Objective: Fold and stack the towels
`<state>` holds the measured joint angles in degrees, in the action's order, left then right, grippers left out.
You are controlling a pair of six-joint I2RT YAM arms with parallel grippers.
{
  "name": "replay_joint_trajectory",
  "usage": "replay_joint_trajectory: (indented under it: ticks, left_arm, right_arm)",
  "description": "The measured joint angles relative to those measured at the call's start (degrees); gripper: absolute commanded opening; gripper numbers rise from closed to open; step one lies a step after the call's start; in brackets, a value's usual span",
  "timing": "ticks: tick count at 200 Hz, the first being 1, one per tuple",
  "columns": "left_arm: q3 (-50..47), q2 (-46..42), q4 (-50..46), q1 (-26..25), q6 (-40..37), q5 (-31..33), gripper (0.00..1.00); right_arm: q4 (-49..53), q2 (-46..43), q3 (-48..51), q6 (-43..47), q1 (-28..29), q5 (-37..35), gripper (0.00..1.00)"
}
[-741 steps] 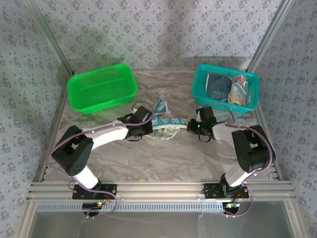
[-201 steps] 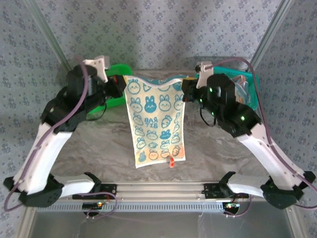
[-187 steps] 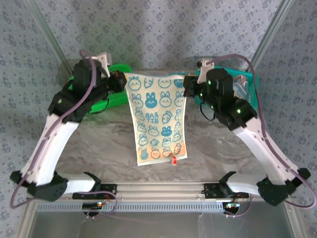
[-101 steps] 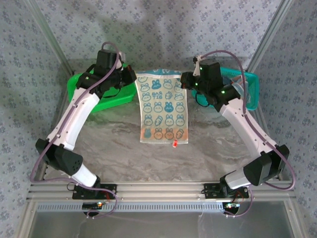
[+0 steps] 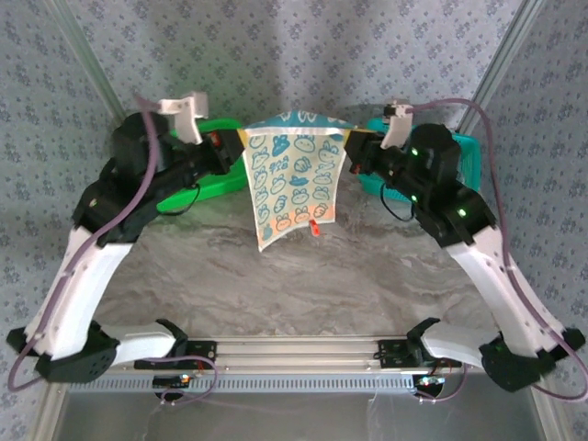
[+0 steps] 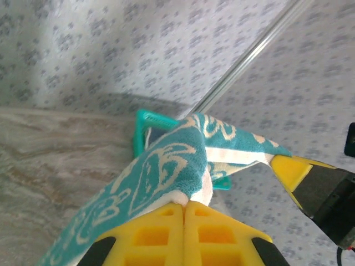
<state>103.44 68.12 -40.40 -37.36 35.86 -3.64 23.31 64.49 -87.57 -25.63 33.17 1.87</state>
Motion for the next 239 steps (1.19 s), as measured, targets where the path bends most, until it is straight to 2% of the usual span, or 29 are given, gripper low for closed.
replay_joint_trajectory:
  ticks: [28, 60, 95, 118, 147, 174, 204, 239]
  left_arm:
    - [-1.03, -5.84, 0.17, -3.91, 0.04, 1.7, 0.0]
    - [-3.65, -10.19, 0.11, -5.09, 0.61, 2.47, 0.0]
    - [-7.17, -12.15, 0.79, -5.4, 1.29, 3.45, 0.0]
    - [-8.04, -9.55, 0.87, -3.91, 1.14, 4.17, 0.0]
    - [-10.51, -3.96, 3.21, 2.32, 1.33, 1.01, 0.0]
    - [-14.29, 3.69, 6.19, 8.13, 1.92, -3.3, 0.0]
    - [-17.46, 11.43, 9.99, 13.18, 3.26, -8.83, 0.0]
    - [-18.58, 18.29, 13.35, 15.8, 4.59, -12.66, 0.0]
  right_arm:
    - [0.09, -6.4, 0.9, 0.24, 5.05, -3.08, 0.0]
    - [1.38, -10.25, 1.55, 0.46, 10.86, -7.32, 0.0]
    - [3.08, -10.54, 2.56, 0.61, 12.17, -9.03, 0.0]
    - [3.72, -8.72, 3.48, 0.55, 8.13, -8.26, 0.0]
    - [2.21, -4.35, 6.75, -1.7, -1.6, -2.34, 0.0]
    - [-0.37, 3.5, 10.58, -3.93, -8.87, 3.39, 0.0]
    - [-2.14, 13.35, 10.93, -4.94, -12.76, 8.22, 0.0]
    - [-3.91, 22.69, 10.91, -5.01, -15.17, 11.65, 0.0]
